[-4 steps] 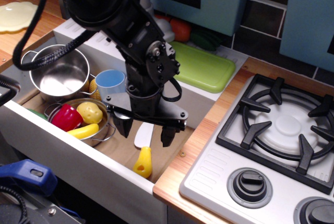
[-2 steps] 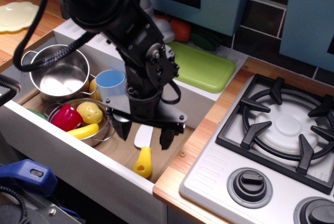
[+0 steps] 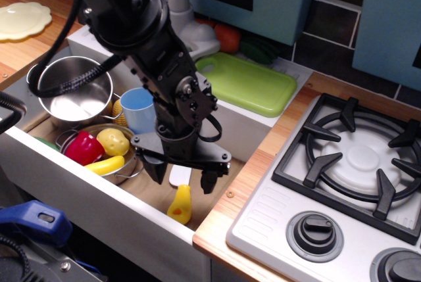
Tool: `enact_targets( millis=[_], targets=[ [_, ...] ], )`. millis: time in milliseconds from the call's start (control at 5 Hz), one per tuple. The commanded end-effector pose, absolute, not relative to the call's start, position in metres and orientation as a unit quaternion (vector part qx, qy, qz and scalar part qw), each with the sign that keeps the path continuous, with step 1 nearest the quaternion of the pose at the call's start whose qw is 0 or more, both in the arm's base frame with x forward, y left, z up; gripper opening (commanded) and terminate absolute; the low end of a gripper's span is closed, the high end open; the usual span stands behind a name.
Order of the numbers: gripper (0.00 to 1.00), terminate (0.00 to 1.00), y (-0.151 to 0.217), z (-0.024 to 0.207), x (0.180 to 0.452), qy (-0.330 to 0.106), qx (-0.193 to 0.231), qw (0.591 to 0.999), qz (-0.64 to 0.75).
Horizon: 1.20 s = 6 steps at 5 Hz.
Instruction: Put knife on cutting board
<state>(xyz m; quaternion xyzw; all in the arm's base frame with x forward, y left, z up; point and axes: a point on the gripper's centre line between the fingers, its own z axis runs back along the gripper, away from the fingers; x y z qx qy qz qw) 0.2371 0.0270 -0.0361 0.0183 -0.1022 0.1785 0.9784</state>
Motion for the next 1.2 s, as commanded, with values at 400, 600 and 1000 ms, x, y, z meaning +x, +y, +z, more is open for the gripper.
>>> enact_targets(
  millis=[400,600,1000],
  targets=[
    [1.00,0.00,0.024,-0.066,0.257,-0.108,-0.012,0.974,0.197],
    [1.00,0.00,0.025,-0.077,0.253,-0.105,-0.020,0.973,0.206],
    [0.00,0.00,0.026,-0.069,0.265,-0.102,-0.007,0.971,0.215]
  ],
)
